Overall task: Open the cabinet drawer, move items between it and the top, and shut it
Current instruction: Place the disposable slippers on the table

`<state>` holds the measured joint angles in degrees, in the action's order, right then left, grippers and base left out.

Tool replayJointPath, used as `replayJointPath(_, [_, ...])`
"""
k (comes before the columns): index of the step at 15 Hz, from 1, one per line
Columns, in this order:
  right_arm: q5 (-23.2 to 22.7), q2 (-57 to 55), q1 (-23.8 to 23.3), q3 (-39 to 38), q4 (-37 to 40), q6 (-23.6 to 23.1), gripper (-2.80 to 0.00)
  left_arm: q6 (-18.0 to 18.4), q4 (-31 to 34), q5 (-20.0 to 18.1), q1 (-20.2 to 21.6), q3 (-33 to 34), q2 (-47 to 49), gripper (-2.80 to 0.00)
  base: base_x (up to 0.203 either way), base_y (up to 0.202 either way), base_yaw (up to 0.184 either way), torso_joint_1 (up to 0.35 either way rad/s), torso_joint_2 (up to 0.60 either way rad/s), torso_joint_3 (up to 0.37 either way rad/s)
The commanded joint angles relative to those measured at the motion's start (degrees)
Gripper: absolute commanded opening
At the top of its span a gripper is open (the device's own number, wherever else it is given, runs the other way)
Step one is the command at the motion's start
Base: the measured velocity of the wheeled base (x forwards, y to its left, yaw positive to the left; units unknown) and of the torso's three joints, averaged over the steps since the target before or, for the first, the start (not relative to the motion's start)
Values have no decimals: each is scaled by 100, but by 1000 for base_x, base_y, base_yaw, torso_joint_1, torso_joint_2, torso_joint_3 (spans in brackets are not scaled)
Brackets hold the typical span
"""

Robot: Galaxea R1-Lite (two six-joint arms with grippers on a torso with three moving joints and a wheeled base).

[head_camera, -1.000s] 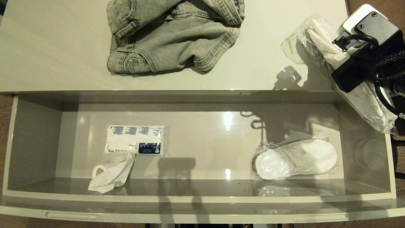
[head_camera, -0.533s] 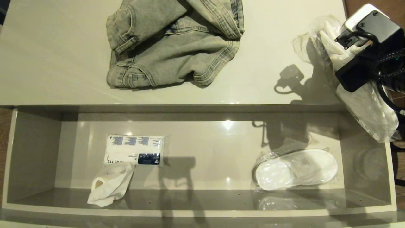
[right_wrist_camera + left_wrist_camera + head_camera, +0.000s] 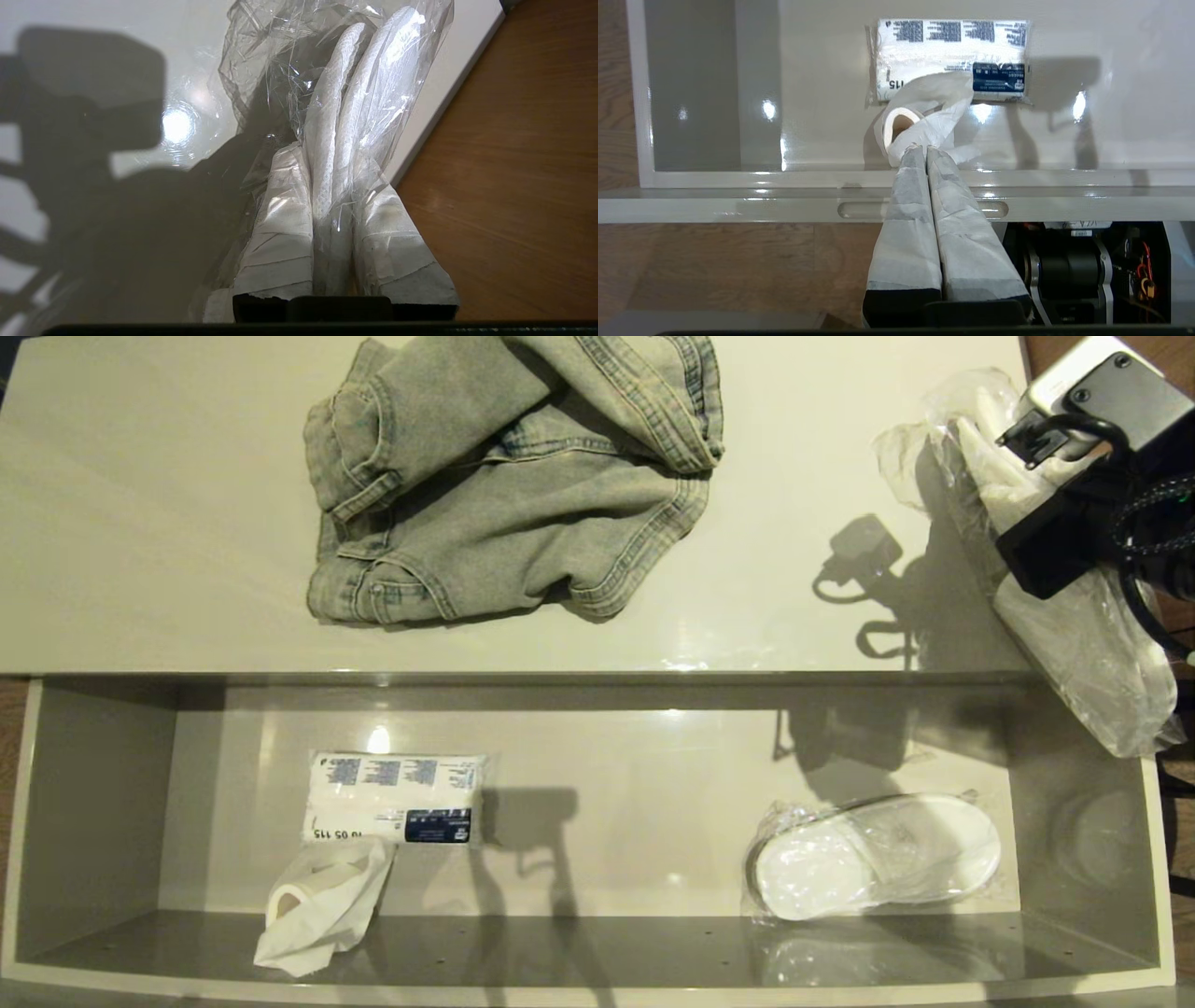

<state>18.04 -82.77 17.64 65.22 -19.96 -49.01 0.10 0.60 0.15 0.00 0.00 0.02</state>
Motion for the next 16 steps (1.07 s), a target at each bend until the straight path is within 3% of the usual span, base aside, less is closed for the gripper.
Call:
replayJointPath(1, [-20, -11, 29, 44, -78, -38, -280, -1, 2, 3, 0, 0, -2, -280, 0, 0, 0, 0, 0, 0])
replayJointPath(5, [-121, 267, 332, 47, -87, -65, -280, -1, -7, 3, 0, 0, -2, -280, 0, 0, 0, 0, 0, 0])
replayJointPath(8, [-174, 425, 1216, 45, -51, -73, -280, -1, -7, 3, 0, 0, -2, -280, 0, 0, 0, 0, 0, 0])
replayJointPath(10, [-136, 243, 1300, 8, -6, -67, -280, -1, -1, 3, 0, 0, -2, -280, 0, 0, 0, 0, 0, 0])
replayJointPath(11, [-91, 116, 1283, -39, 4, -57, -280, -1, -6, 3, 0, 0, -2, -280, 0, 0, 0, 0, 0, 0])
replayJointPath(16, [-121, -442, 224, -347, -273, -47, -280, -1, -7, 3, 0, 0, -2, -280, 0, 0, 0, 0, 0, 0])
